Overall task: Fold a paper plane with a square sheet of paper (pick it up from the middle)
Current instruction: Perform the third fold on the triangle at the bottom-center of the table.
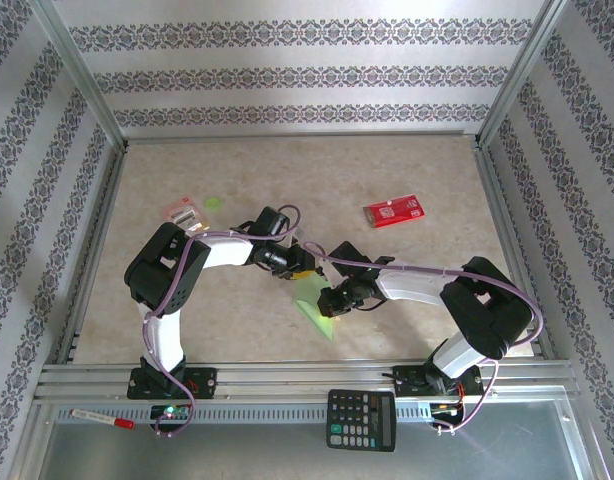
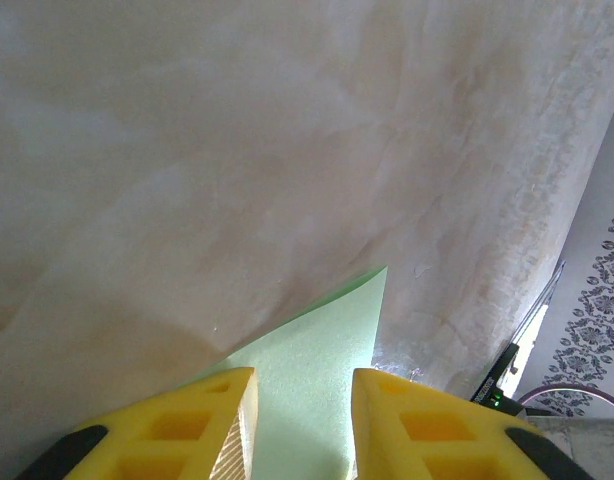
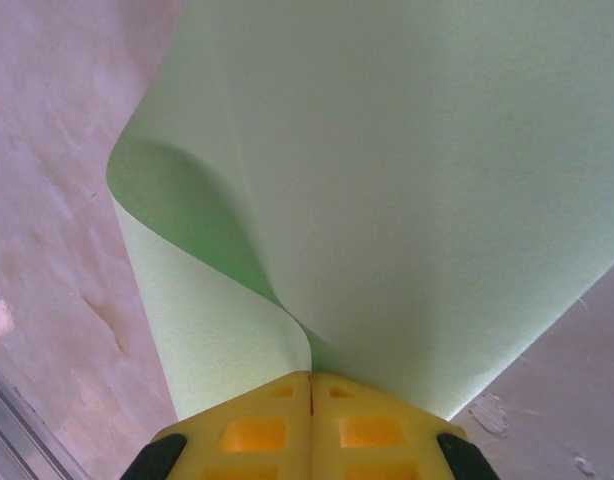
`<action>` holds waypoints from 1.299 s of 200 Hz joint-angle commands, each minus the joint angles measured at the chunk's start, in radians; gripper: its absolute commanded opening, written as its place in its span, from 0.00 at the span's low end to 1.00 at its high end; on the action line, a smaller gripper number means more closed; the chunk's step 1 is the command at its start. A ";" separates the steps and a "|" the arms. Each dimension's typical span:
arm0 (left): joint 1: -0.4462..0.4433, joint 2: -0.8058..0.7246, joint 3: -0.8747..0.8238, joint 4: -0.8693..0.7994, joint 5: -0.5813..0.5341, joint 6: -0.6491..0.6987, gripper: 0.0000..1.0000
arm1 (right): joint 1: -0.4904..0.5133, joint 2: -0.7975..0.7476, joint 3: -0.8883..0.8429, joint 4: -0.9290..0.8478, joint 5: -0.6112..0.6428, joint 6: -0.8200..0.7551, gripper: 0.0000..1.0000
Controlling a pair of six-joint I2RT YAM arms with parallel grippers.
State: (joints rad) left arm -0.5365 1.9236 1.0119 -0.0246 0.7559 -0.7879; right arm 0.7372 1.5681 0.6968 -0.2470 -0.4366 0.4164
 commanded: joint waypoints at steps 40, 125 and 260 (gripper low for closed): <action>0.021 -0.001 0.040 -0.133 -0.048 0.026 0.35 | -0.006 0.021 -0.034 0.003 0.027 0.019 0.01; 0.196 -0.206 -0.043 -0.198 -0.066 0.058 0.40 | -0.005 0.074 0.009 0.026 0.048 0.047 0.00; -0.006 -0.426 -0.351 0.127 -0.115 -0.236 0.17 | -0.026 0.237 0.187 -0.002 0.020 -0.003 0.00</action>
State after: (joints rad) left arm -0.5095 1.4368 0.6582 -0.0322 0.6456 -0.9554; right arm 0.7216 1.7626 0.8948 -0.2165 -0.4549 0.4370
